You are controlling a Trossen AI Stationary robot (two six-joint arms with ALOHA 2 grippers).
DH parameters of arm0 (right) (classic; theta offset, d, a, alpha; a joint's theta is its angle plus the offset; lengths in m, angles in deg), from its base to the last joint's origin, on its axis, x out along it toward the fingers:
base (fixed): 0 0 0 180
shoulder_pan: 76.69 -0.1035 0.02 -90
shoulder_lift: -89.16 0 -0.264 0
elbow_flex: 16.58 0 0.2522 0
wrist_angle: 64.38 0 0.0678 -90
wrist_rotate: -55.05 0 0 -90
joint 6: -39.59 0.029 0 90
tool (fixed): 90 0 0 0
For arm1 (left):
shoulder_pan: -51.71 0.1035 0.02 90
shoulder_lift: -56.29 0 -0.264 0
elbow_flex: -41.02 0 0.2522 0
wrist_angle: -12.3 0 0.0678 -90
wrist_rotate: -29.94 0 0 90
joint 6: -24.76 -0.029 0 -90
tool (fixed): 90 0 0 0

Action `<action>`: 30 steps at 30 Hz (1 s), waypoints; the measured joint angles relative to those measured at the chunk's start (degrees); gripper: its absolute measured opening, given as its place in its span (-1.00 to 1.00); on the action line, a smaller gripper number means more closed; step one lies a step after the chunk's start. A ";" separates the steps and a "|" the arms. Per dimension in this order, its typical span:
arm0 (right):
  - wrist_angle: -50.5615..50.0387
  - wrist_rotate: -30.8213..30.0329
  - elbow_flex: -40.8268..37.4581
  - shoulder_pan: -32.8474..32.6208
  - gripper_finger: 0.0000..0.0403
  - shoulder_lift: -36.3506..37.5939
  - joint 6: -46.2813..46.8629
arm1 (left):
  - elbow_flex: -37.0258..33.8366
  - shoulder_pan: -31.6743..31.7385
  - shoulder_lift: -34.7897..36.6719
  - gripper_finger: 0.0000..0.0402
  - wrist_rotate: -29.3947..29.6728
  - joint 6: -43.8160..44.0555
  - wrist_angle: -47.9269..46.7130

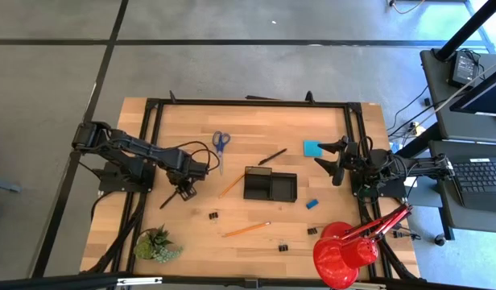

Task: Pick and place office supplies into organizer
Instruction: Put the left black pen into the black desk organizer

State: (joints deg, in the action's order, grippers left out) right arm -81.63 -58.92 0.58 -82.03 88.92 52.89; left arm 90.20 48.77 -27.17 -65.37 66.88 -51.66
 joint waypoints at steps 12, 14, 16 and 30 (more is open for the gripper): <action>-0.20 0.00 0.00 0.00 0.54 0.01 -0.26 | -0.17 -0.02 0.11 -0.38 0.36 1.70 2.31; -0.21 0.00 0.00 -0.01 0.54 0.00 -0.33 | -0.17 -0.02 0.11 -0.41 0.43 2.21 2.40; -0.22 0.00 0.02 -0.01 0.54 -0.01 -0.37 | -0.17 -0.04 0.11 -0.44 0.68 2.91 2.56; -0.25 0.00 0.01 -0.01 0.54 0.01 -1.99 | -0.07 0.00 0.15 -0.80 0.64 3.64 3.21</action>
State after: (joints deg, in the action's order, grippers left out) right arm -81.88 -58.92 0.59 -82.04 88.93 50.90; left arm 90.12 48.77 -27.02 -64.72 70.52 -48.46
